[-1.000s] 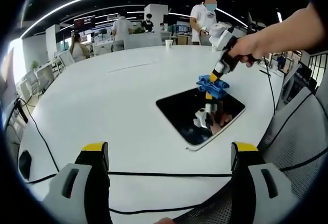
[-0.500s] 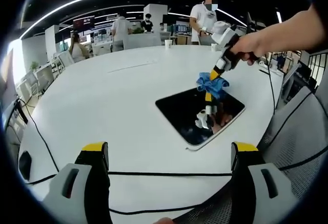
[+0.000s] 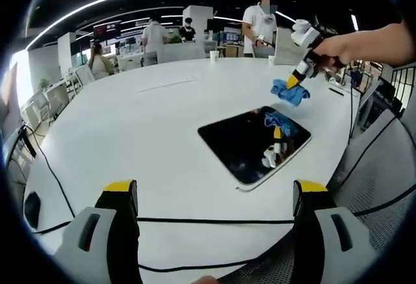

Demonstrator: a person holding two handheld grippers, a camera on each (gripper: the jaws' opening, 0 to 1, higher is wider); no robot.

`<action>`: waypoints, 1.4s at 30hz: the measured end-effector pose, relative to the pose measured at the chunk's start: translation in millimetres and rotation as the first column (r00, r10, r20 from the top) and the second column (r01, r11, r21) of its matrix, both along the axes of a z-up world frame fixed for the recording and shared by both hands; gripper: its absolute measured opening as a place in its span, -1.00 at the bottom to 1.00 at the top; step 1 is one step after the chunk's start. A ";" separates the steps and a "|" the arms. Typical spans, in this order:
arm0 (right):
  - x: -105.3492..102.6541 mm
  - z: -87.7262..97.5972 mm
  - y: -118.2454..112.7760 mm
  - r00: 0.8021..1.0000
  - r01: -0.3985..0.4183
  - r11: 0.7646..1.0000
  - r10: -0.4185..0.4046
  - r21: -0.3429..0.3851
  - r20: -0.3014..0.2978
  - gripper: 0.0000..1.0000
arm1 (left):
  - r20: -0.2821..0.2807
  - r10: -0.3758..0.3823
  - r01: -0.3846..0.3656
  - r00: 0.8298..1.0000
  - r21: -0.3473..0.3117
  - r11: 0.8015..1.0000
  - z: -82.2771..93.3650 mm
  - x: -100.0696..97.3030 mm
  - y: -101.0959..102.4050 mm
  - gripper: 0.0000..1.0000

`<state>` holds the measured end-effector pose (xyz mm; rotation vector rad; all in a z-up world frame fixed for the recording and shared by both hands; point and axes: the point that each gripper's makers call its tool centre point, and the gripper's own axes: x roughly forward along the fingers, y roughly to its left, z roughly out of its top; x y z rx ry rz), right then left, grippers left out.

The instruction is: Wipe the mirror surface with the cleaning cloth until all visible marks leave the cleaned area.

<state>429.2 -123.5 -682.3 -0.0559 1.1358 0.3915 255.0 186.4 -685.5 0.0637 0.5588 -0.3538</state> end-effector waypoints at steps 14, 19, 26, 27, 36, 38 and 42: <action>-11.1 -6.1 -22.2 0.999 0.022 1.000 -0.022 0.013 -0.036 -0.99 | 0.000 0.015 -0.015 1.000 0.008 1.000 3.3 -1.6 1.5 0.98; -15.0 -28.5 -29.9 0.998 0.023 0.999 -0.025 -0.022 -0.061 -0.98 | -0.002 0.025 -0.025 1.000 0.004 1.000 3.3 -1.7 3.2 0.98; -27.5 -49.0 -36.2 0.994 0.060 0.998 -0.062 -0.022 -0.096 -0.96 | -0.012 0.110 -0.111 0.994 -0.045 0.993 6.1 -1.0 16.0 0.98; -28.3 -50.7 -35.7 0.993 0.059 0.998 -0.061 -0.023 -0.096 -0.96 | -0.008 0.112 -0.112 0.994 -0.046 0.993 8.2 -1.2 16.1 0.98; -31.8 -63.7 -35.1 0.996 0.048 0.997 -0.052 -0.054 -0.072 -0.96 | -0.028 0.079 -0.080 0.996 -0.035 0.996 2.8 -1.8 20.4 0.98; -34.9 -59.6 -33.7 0.999 -0.032 0.998 0.029 -0.060 -0.046 -0.96 | -0.042 0.107 -0.110 0.993 -0.074 0.991 2.0 -1.3 22.8 0.98; -34.2 -60.0 -34.5 0.999 -0.020 0.998 0.017 -0.059 -0.049 -0.96 | -0.036 0.112 -0.115 0.993 -0.072 0.991 4.3 -1.1 25.7 0.98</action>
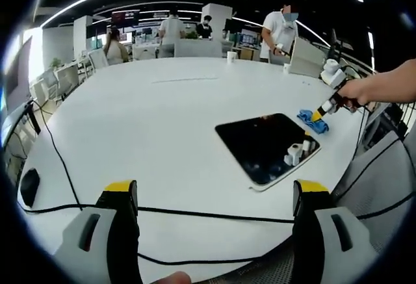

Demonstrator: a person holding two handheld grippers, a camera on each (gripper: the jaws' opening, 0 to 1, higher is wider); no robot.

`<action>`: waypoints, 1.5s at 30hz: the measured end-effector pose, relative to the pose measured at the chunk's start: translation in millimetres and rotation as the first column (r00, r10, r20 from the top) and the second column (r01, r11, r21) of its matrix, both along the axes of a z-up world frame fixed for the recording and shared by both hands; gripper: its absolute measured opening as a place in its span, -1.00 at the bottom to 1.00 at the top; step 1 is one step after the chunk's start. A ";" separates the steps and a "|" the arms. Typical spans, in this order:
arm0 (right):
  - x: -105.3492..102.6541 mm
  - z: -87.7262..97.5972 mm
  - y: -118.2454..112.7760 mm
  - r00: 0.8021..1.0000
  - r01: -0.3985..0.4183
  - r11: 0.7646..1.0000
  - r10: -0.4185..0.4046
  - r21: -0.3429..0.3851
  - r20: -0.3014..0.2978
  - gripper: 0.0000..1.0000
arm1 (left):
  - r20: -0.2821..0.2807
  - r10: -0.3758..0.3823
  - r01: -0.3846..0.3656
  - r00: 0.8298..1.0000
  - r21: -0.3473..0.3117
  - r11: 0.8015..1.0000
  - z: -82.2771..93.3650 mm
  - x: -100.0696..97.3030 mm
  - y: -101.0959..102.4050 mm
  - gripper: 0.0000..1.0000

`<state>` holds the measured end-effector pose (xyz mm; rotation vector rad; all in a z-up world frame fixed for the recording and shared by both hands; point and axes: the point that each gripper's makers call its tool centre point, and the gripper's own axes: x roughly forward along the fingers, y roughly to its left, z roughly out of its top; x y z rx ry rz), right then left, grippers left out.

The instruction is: Wipe the mirror surface with the cleaning cloth until all visible marks leave the cleaned area.

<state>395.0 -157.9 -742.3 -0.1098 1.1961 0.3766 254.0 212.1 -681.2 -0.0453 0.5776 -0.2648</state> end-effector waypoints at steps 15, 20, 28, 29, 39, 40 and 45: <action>-17.4 95.1 14.4 0.844 -0.372 0.901 0.228 0.223 0.486 0.38 | 0.066 -0.064 0.065 0.996 -0.015 0.998 18.8 0.3 5.0 0.98; -45.1 101.7 2.9 0.821 -0.347 0.910 0.179 0.225 0.542 0.79 | 0.094 -0.073 0.077 0.993 -0.041 0.996 29.2 -0.3 3.6 0.98; -72.2 68.3 -10.2 0.843 -0.282 0.939 0.146 0.196 0.519 0.97 | 0.085 -0.062 0.066 0.994 -0.044 0.997 26.0 -4.9 10.1 0.98; -74.3 67.0 -8.7 0.843 -0.285 0.937 0.143 0.203 0.519 0.97 | 0.087 -0.055 0.059 0.995 -0.054 0.997 26.9 -4.8 11.4 0.98; -75.0 63.4 -5.8 0.841 -0.275 0.947 0.154 0.164 0.519 0.97 | 0.083 -0.061 0.066 0.995 -0.067 0.996 29.3 -1.7 5.7 0.98; -77.1 62.2 -1.5 0.855 -0.271 0.941 0.138 0.204 0.501 0.97 | 0.083 -0.063 0.068 0.995 -0.066 0.996 28.6 -2.0 5.0 0.98; -79.2 56.3 -8.9 0.868 -0.248 0.952 0.137 0.178 0.478 0.97 | 0.077 -0.062 0.067 0.995 -0.066 0.996 26.1 -4.5 4.7 0.98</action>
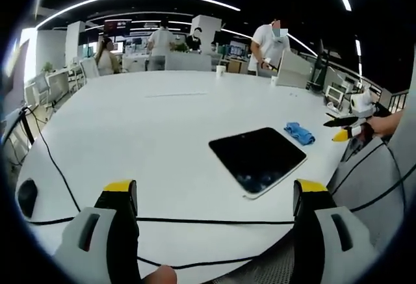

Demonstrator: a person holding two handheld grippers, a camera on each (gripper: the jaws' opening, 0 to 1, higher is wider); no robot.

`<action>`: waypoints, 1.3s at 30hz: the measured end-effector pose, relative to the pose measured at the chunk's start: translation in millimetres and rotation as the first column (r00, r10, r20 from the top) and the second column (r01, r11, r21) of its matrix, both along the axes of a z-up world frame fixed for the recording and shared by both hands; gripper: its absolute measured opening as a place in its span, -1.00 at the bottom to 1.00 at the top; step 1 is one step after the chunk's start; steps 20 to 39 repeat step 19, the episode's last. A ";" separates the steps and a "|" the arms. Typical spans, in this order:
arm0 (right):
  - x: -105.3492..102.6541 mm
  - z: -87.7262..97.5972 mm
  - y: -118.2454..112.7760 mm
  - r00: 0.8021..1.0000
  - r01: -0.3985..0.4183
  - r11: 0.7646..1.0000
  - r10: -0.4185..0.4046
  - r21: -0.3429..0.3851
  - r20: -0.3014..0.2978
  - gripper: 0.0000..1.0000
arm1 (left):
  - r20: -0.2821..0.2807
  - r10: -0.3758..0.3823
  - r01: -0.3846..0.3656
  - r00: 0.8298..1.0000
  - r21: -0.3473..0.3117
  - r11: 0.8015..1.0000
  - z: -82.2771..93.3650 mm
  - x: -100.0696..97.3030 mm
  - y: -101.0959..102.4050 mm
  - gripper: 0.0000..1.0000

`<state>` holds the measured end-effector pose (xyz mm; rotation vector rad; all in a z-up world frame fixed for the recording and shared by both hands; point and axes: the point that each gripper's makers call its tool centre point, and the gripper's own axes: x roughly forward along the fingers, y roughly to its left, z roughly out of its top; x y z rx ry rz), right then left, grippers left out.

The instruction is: Wipe the mirror surface with the cleaning cloth until all visible marks leave the cleaned area.

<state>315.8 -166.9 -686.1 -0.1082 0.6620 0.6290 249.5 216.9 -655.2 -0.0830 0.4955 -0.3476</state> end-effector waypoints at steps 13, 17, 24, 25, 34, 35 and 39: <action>0.3 -1.9 -2.8 0.999 0.028 0.999 -0.028 -0.019 0.023 0.97 | 0.003 0.007 -0.007 1.000 -0.005 1.000 2.5 0.0 0.5 0.98; -0.8 -0.2 -4.5 0.998 0.050 0.999 -0.050 0.002 0.022 0.97 | 0.011 0.013 -0.013 1.000 -0.010 1.000 4.6 1.6 1.4 0.98; -1.3 0.7 -4.5 0.998 0.056 0.998 -0.057 0.022 0.020 0.97 | 0.013 0.018 -0.018 1.000 -0.013 1.000 5.2 1.8 1.8 0.98; -1.3 0.7 -4.5 0.998 0.056 0.998 -0.057 0.022 0.020 0.97 | 0.013 0.018 -0.018 1.000 -0.013 1.000 5.2 1.8 1.8 0.98; -1.3 0.7 -4.5 0.998 0.056 0.998 -0.057 0.022 0.020 0.97 | 0.013 0.018 -0.018 1.000 -0.013 1.000 5.2 1.8 1.8 0.98; -1.3 0.7 -4.5 0.998 0.056 0.998 -0.057 0.022 0.020 0.97 | 0.013 0.018 -0.018 1.000 -0.013 1.000 5.2 1.8 1.8 0.98; -1.3 0.7 -4.5 0.998 0.056 0.998 -0.057 0.022 0.020 0.97 | 0.013 0.018 -0.018 1.000 -0.013 1.000 5.2 1.8 1.8 0.98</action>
